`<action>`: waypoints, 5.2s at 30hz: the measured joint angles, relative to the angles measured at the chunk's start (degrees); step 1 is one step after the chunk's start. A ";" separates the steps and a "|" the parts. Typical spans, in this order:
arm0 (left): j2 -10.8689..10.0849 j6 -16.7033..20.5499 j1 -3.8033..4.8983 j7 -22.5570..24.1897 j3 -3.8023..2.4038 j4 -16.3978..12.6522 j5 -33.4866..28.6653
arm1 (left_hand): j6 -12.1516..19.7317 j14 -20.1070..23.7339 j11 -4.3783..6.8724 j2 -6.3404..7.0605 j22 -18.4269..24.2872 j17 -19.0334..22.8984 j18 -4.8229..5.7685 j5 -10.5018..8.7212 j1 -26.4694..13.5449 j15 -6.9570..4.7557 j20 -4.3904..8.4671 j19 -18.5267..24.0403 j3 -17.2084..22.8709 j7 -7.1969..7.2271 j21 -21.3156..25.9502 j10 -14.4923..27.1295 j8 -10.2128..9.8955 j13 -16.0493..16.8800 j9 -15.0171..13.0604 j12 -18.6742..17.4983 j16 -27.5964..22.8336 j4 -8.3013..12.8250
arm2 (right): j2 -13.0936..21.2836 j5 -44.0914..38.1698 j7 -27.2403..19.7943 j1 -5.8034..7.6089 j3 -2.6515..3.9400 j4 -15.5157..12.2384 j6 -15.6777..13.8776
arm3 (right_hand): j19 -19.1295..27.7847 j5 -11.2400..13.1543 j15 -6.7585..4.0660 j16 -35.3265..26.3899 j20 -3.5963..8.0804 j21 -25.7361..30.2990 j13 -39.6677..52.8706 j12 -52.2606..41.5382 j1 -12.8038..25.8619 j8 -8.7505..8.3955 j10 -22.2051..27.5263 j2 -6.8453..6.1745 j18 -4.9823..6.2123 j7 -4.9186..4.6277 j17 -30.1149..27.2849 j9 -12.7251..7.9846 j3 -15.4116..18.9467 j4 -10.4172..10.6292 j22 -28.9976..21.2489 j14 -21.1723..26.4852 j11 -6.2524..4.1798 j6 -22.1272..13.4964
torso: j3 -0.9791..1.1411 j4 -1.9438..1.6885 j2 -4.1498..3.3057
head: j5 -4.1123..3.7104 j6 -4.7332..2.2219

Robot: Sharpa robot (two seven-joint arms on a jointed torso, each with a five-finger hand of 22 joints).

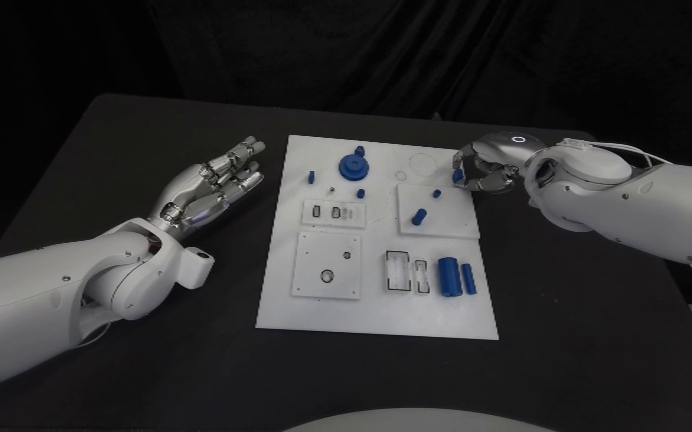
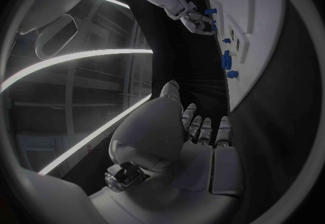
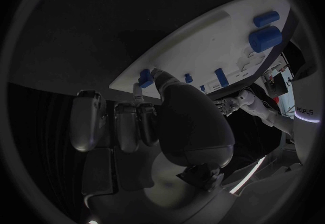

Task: Assemble the parts on the task board

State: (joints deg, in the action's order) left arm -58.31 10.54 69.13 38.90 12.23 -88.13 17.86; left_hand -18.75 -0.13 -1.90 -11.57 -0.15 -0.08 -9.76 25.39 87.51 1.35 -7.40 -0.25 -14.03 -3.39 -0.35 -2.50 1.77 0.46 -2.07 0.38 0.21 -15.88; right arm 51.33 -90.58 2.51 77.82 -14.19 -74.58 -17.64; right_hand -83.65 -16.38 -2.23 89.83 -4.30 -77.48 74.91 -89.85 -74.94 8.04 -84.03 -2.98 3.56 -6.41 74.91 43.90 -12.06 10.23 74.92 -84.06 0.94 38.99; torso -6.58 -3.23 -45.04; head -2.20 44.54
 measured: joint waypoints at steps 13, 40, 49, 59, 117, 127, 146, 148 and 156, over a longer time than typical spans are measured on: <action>0.03 -0.13 0.00 0.00 0.00 -0.06 0.00 | 0.21 0.00 0.01 0.00 0.00 -0.01 0.00 0.00 0.00 0.00 0.00 0.00 0.00 -0.21 0.00 0.00 0.00 -0.01 0.01 0.00 0.00 0.00 | -0.29 0.00 -0.07 -0.10 0.01 0.37 -0.11 | 0.22 0.00 0.00 0.00 -0.21 0.37 0.00 0.00 -0.65 -0.80 0.00 0.71 0.00 0.20 0.00 -2.04 -0.99 -0.51 -0.01 0.00 0.00 3.48 | 0.01 0.02 -0.03 | 0.04 0.12; -0.18 -0.31 0.00 0.00 0.00 -0.27 0.00 | 0.21 0.22 -0.16 0.00 0.00 0.03 0.00 0.00 0.00 0.20 0.00 0.00 0.16 -0.21 0.00 -0.17 0.00 -0.01 0.02 0.00 0.00 0.16 | 1.60 -0.01 -0.74 1.89 0.16 -8.64 -7.51 | 0.83 0.29 -0.17 0.00 0.40 1.00 0.04 0.00 -1.36 -0.33 -0.01 2.85 0.00 0.09 0.00 -3.78 -3.19 -3.06 -0.02 0.17 -0.43 12.35 | -0.02 0.00 -0.01 | 0.42 -0.17; 0.17 -0.33 0.00 0.00 0.00 -0.23 0.00 | 0.21 0.22 -0.16 0.00 0.00 0.02 0.00 0.00 0.00 0.20 0.00 0.00 0.16 -0.21 0.00 -0.17 0.00 0.04 0.02 0.00 0.00 0.16 | -2.41 -0.75 -0.06 3.04 0.19 -16.14 -8.31 | 0.83 0.30 -0.17 0.00 0.40 1.00 0.03 0.00 -1.36 -0.34 -0.01 2.85 0.00 -0.96 0.00 -4.51 -2.77 -4.25 0.01 0.17 -0.43 13.41 | -0.10 0.09 0.04 | -0.09 0.07; 0.26 -0.37 0.00 0.00 -0.01 -0.31 0.00 | 0.21 0.21 -0.16 0.00 0.00 0.01 0.00 0.00 0.00 0.20 0.00 0.00 0.16 -0.21 0.00 -0.17 0.00 0.04 0.02 0.00 0.00 0.16 | -8.35 -3.91 2.95 0.69 0.18 -15.65 -6.32 | 0.83 0.30 -0.17 0.00 0.40 1.00 0.03 0.00 -1.13 -0.53 0.00 2.11 0.01 -1.42 0.00 -4.87 -2.39 -4.63 0.02 0.17 0.00 13.93 | -0.13 0.11 0.04 | -0.05 -0.10; 1.26 -0.81 0.00 0.00 0.00 0.51 0.00 | 0.21 0.21 -0.36 0.01 0.00 0.01 0.00 0.00 0.45 0.19 -0.20 -0.21 0.16 -0.62 0.00 0.05 0.00 0.02 0.03 0.00 0.00 0.16 | -13.21 -8.58 6.87 -1.59 0.22 -12.69 -0.71 | 1.24 0.28 1.13 0.00 -0.82 2.60 0.00 0.00 2.98 -4.45 0.15 -0.56 0.00 -1.44 0.00 -12.52 -1.13 -3.99 -0.01 0.10 1.38 7.01 | 0.00 0.04 0.00 | -0.28 0.67; 1.26 -0.83 0.00 0.00 0.00 0.57 0.00 | 0.21 0.21 -0.36 0.00 0.00 0.00 0.00 0.00 0.45 0.19 -0.27 -0.14 0.15 -0.62 0.00 0.05 0.00 0.02 0.03 0.00 0.00 0.15 | -12.95 -8.59 6.86 -1.59 0.22 -12.68 -0.81 | 1.45 0.28 1.46 0.00 -1.03 3.05 0.00 0.00 3.72 -4.44 0.00 -1.30 0.00 -2.04 0.00 -16.81 0.14 -3.04 -0.01 0.03 1.65 -0.88 | 0.04 0.05 -0.02 | -0.18 0.77; 0.52 0.38 1.86 -0.03 0.15 0.76 0.00 | -2.26 -6.07 -2.20 -1.99 -2.99 -1.58 0.01 0.00 -4.34 3.71 -5.39 -7.24 -1.48 -1.84 -5.10 -6.81 0.22 1.29 -0.21 1.18 2.79 -0.94 | -4.72 -8.61 3.33 1.55 0.64 -17.54 -14.77 | 1.45 0.28 1.53 0.00 -1.03 3.16 0.00 0.00 4.63 -4.44 0.20 -2.21 0.00 -1.83 0.00 -18.30 1.23 -1.61 -0.02 0.11 1.84 -2.68 | 0.20 0.11 0.03 | 2.03 -3.83; 1.10 0.73 3.54 -0.04 0.03 1.59 0.00 | -2.79 -10.93 -3.08 -2.55 -4.17 -2.64 0.01 0.00 -5.13 5.08 -6.37 -11.00 -1.84 -1.74 -7.62 -11.50 0.45 2.34 -0.30 1.86 5.45 -0.87 | -3.42 -8.61 2.51 1.85 0.63 -17.98 -16.62 | 1.27 0.28 1.53 0.00 -1.21 3.16 0.00 0.00 4.63 -4.44 0.20 -2.21 0.00 -1.83 0.00 -18.35 1.07 -1.46 -0.02 0.11 1.84 -2.68 | 0.31 0.15 0.13 | 2.40 -4.59; 5.15 0.95 7.69 0.03 -0.02 5.61 -1.87 | -17.96 -43.79 -9.92 -3.33 -10.78 -9.54 0.01 0.00 -6.21 8.40 -8.56 -37.28 -2.71 -4.01 -23.63 -47.82 3.02 13.37 -2.28 13.38 27.61 -0.95 | 1.16 -8.62 -0.31 2.15 0.14 -18.40 -21.29 | 1.24 0.28 1.53 0.00 -1.24 2.89 0.00 0.00 3.61 -4.16 -0.02 -1.98 0.00 -1.01 0.00 -18.54 0.83 -0.89 -0.01 0.11 1.63 -1.86 | 0.91 0.21 0.96 | 3.95 -7.38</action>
State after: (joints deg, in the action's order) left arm -53.16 11.49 76.82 38.93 12.21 -82.53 15.99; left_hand -36.71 -43.92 -11.82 -14.90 -10.93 -9.62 -9.75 25.39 81.31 9.75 -15.95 -37.53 -16.74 -7.39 -23.98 -50.32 4.79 13.83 -4.35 13.76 27.82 -16.83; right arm 52.50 -99.20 2.20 79.97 -14.05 -92.98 -38.93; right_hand -82.41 -16.10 -0.70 89.83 -5.54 -74.59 74.90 -89.85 -71.33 3.88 -84.05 -4.97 3.56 -7.43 74.90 25.36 -11.23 9.33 74.91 -83.95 2.56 37.13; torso -5.67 -3.02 -44.08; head 1.75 37.16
